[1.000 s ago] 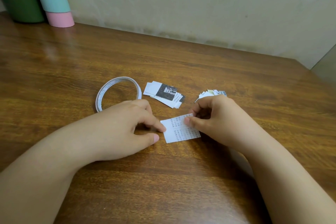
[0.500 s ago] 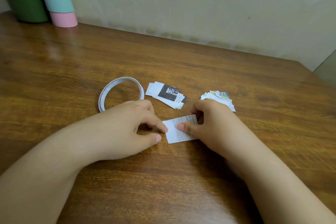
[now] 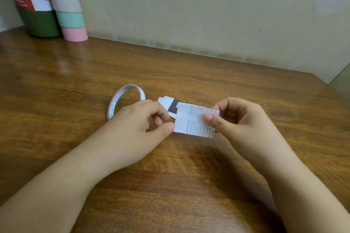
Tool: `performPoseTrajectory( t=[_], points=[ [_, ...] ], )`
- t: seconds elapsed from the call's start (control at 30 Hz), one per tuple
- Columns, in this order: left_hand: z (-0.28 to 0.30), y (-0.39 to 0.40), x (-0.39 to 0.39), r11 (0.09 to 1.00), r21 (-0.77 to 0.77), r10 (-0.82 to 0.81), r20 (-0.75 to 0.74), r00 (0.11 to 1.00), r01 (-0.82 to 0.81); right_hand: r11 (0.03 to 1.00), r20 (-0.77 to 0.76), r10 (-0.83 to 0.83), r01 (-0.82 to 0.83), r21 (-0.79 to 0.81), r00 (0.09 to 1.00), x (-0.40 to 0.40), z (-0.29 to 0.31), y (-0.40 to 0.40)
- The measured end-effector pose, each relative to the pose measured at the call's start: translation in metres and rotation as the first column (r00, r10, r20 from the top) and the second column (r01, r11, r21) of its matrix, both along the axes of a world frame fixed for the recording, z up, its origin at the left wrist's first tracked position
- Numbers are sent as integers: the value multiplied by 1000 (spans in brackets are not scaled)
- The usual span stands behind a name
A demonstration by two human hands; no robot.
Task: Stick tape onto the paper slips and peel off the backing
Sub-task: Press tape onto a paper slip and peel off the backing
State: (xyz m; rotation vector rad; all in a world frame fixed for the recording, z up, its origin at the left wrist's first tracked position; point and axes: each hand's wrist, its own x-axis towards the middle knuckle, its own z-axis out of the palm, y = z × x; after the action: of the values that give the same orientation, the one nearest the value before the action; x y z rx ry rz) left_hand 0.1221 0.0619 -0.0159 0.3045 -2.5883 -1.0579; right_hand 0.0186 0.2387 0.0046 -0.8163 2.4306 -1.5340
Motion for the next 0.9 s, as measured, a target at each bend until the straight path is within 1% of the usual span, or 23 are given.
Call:
performPoseTrajectory(
  t=[0.1,0.17,0.27,0.33,0.5,0.67,0.9],
  points=[
    [4,4,-2,989,148,39,-81,996,-26,993,67,61,-53,-105,996,6,4,-1],
    [6,5,-2,976,220,19,-117,993,7,986,93,94,-80,-148,991,9,4,-3],
    [5,4,-3,943,328,-2,-149,989,51,977,105,102,-80,-196,989,11,2,-5],
    [4,3,-4,928,368,-5,-161,987,65,971,103,104,-78,-227,989,12,2,-6],
    [4,4,-3,926,370,-3,-190,982,74,949,110,84,-46,-313,990,11,4,-6],
    [4,5,-3,926,367,-4,-225,974,89,951,95,53,-21,-309,994,11,2,-7],
    [5,6,-2,931,350,-11,-258,966,104,938,92,31,3,-346,995,14,2,-8]
  ],
)
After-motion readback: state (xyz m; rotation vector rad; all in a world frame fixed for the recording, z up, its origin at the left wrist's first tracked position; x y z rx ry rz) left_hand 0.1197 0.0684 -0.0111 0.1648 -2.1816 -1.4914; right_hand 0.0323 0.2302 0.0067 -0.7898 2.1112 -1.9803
